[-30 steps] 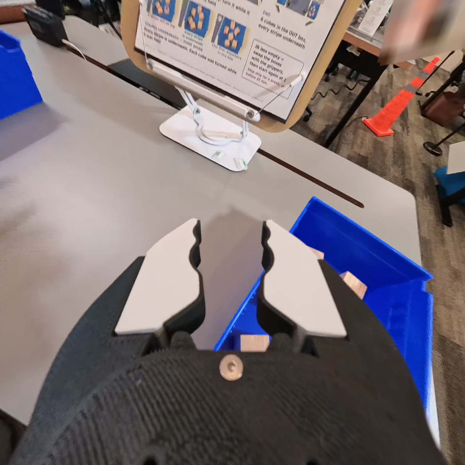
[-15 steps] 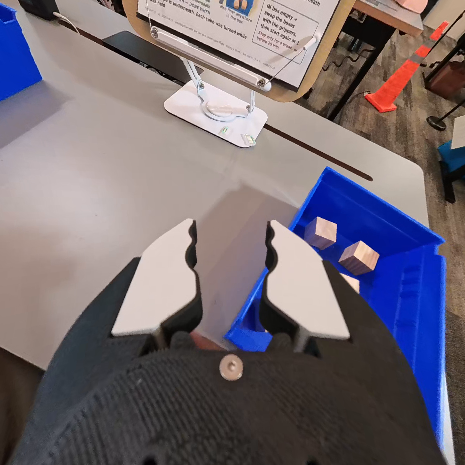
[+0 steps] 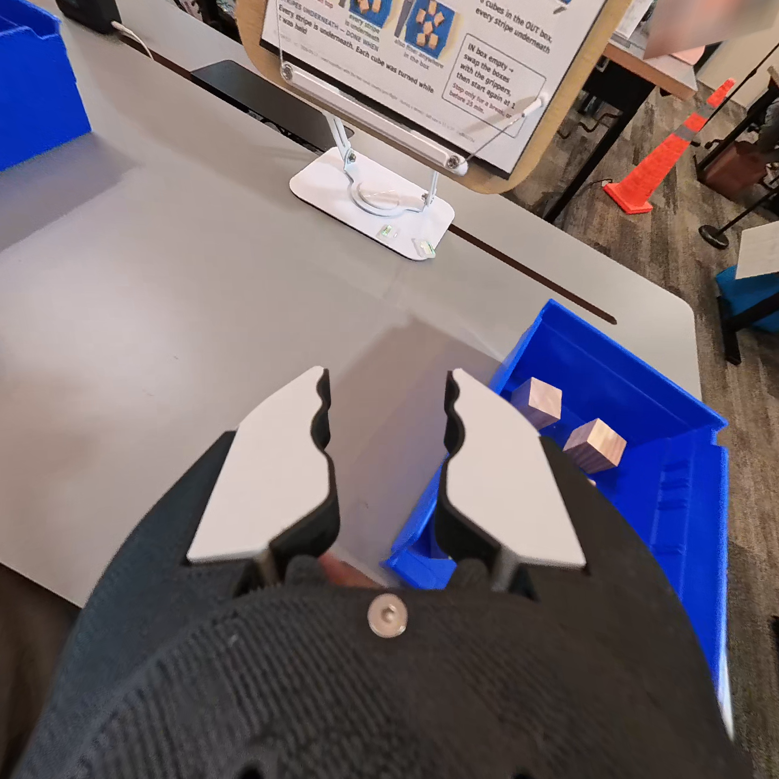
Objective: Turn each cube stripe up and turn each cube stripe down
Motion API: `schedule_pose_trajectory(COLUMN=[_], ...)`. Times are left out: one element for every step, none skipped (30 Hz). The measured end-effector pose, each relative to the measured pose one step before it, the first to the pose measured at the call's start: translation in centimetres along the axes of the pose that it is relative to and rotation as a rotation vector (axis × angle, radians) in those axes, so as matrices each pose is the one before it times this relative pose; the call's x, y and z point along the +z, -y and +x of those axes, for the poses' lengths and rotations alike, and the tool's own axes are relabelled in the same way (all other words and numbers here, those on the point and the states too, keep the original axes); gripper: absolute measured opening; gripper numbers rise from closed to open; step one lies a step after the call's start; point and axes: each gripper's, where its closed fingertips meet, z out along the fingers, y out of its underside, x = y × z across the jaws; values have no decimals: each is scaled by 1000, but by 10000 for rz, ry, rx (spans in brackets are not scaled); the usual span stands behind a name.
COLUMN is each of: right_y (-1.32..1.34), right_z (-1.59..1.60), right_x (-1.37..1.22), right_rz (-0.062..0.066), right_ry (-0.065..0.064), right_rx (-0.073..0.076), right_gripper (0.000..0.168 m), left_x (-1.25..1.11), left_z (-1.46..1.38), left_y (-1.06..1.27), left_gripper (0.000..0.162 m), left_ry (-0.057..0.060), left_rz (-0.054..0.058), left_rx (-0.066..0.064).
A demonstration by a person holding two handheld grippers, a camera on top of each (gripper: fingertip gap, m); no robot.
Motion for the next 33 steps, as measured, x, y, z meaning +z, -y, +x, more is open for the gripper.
schedule_pose_trajectory(right_y=[290, 409, 698, 1060, 1211, 1221, 1159, 1026, 896, 757, 638, 549, 501, 437, 353, 335, 306, 248, 147, 42, -86, -211, -257, -147, -58, -17, -2, -34, -77, -147, -214, -252, -266], right_z=[-189, -170, -84, 119, 180, 12, -248, -468, -556, -617, -714, -714, -770, -856, -838, -743, -735, -724, -725, -748, -807, -759, -610, -428, -317, -312, -353, -372, -424, -342, -239, -183, -93], right_x=[-31, -50, -126, -221, -279, -274, -233, -159, -63, 18, 82, 142, 184, 216, 261, 291, 303, 332, 360, 373, 393, 423, 403, 342, 292, 253, 218, 196, 188, 193, 184, 170, 142], right_rz=[94, 170, 359, 609, 687, 657, 588, 511, 450, 407, 359, 319, 290, 244, 179, 165, 162, 126, 77, 34, -15, -83, -108, -39, 24, 54, 50, 27, -2, -40, -67, -78, -81], right_ry=[36, 37, -23, -146, -161, -32, 127, 252, 275, 286, 306, 287, 317, 378, 373, 313, 305, 297, 300, 307, 337, 310, 196, 71, 1, 17, 70, 120, 168, 130, 68, 31, -36], right_rx=[-56, -29, -9, 22, 70, 82, 101, 113, 89, 19, -38, -52, -70, -84, -97, -111, -123, -114, -127, -153, -176, -207, -273, -293, -224, -149, -107, -65, -27, -7, -36, -70, -99], right_gripper=[53, 52, 50, 49, 49, 50, 52, 55, 55, 52, 45, 43, 43, 44, 46, 48, 51, 53, 55, 56, 56, 57, 58, 57, 56, 56, 56, 56, 56, 57, 58, 59, 59], left_x=[-1572, -1601, -1522, -1371, -1161, -866, -475, -75, 308, 642, 890, 986, 956, 836, 700, 575, 505, 453, 438, 369, 266, 186, 89, 40, -4, 7, -12, -8, 2, 20, 47, 67, 101], left_z=[798, 1323, 1851, 2433, 3032, 3500, 3662, 3656, 3553, 3274, 2830, 2393, 1893, 1159, 360, -355, -810, -929, -685, -394, -309, -351, -502, -577, -514, -402, -290, -224, -190, -201, -201, -157, -123], left_y=[1726, 1933, 1934, 1822, 1639, 1332, 863, 338, -247, -760, -1169, -1311, -1331, -1352, -1405, -1499, -1550, -1477, -1310, -1059, -849, -704, -633, -562, -471, -400, -326, -243, -195, -187, -185, -195, -216], left_gripper=[48, 48, 47, 47, 47, 47, 47, 47, 47, 46, 46, 46, 46, 46, 46, 46, 46, 46, 46, 46, 46, 46, 46, 46, 46, 46, 46, 46, 46, 46, 46, 46, 46], left_ry=[-369, -628, -852, -1103, -1340, -1508, -1518, -1494, -1489, -1449, -1371, -1350, -1304, -1033, -604, -121, 249, 374, 218, 5, -74, -39, 82, 162, 142, 84, 24, 0, -2, 23, 21, -9, -30], left_rz=[710, 818, 784, 679, 609, 523, 359, 219, 86, -39, -149, -127, -60, -46, -68, -172, -257, -265, -219, -122, -48, -10, -24, -20, -13, -17, -7, 10, 21, 2, -19, -39, -66], left_rx=[-207, -198, -242, -318, -401, -478, -624, -753, -840, -1013, -1195, -1316, -1357, -1263, -934, -463, -84, 6, -78, -214, -301, -265, -203, -140, -93, -111, -137, -145, -113, -84, -75, -81, -102])
